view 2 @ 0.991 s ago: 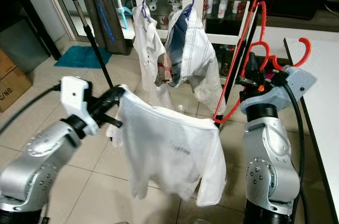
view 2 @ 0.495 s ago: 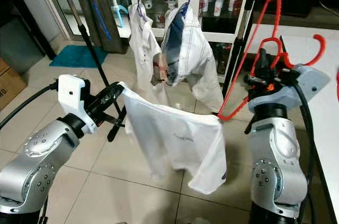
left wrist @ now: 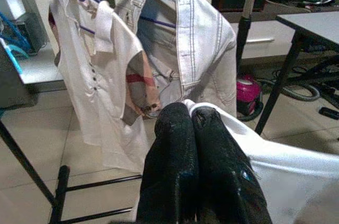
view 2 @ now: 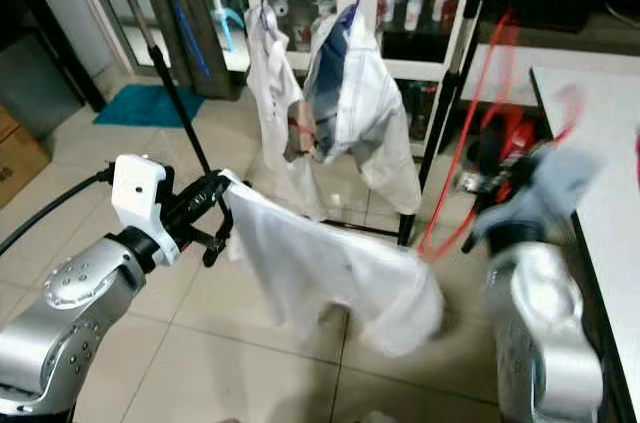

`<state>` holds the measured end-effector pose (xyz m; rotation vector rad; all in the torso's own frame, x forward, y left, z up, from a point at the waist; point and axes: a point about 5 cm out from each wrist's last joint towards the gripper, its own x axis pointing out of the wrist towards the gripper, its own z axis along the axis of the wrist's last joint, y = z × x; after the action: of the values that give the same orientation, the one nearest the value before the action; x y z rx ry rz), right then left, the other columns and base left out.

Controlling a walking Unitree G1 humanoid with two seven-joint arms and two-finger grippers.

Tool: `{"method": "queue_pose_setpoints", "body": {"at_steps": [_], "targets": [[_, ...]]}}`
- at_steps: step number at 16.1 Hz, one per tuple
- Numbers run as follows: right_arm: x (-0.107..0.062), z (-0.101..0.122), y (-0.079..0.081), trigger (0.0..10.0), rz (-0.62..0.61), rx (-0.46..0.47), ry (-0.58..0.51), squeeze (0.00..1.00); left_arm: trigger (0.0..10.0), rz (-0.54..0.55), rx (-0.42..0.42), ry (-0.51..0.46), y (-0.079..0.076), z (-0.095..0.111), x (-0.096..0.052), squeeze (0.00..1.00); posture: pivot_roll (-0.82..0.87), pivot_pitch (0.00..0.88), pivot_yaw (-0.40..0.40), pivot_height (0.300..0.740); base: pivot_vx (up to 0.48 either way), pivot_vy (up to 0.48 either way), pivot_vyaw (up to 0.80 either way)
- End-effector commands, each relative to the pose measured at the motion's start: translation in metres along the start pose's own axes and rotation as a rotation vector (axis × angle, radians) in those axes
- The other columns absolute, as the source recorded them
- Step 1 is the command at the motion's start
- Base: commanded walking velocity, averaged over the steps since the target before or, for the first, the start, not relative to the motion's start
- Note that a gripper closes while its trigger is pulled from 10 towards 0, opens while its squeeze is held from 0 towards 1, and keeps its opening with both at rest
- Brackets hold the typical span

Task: Hang hanger

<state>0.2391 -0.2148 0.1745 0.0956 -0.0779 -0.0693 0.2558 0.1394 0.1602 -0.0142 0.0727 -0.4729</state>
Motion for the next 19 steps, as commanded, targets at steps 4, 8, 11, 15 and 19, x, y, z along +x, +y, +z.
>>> {"method": "queue_pose_setpoints", "body": {"at_steps": [4,8,11,15,19], "targets": [[-0.014,-0.020,0.005,0.0,-0.051,-0.023,0.103,0.00,0.0,0.070,-0.009,-0.014,0.006,0.001,-0.006,0.00,-0.18,0.014,0.079,0.740,0.000,0.000,0.00],[-0.014,-0.025,0.015,0.2,-0.032,-0.031,0.125,0.00,0.0,0.160,-0.006,-0.026,0.016,0.005,-0.004,0.00,-0.17,0.015,0.085,0.740,0.000,0.000,0.00],[-0.013,-0.033,0.023,10.0,0.033,-0.021,0.184,0.00,10.0,0.199,0.034,0.009,0.020,0.002,-0.004,0.00,-0.17,0.016,0.087,0.740,0.000,0.000,0.00],[-0.014,-0.040,0.016,10.0,-0.079,-0.034,0.241,0.00,10.0,0.263,0.103,0.070,0.023,-0.004,-0.001,0.00,-0.17,0.023,0.087,0.740,0.000,0.000,-0.72],[-0.013,-0.038,0.016,10.0,-0.076,-0.049,0.242,0.00,10.0,0.261,0.079,0.072,0.023,-0.005,-0.001,0.00,-0.17,0.029,0.085,0.740,0.000,0.000,-0.80]]}}
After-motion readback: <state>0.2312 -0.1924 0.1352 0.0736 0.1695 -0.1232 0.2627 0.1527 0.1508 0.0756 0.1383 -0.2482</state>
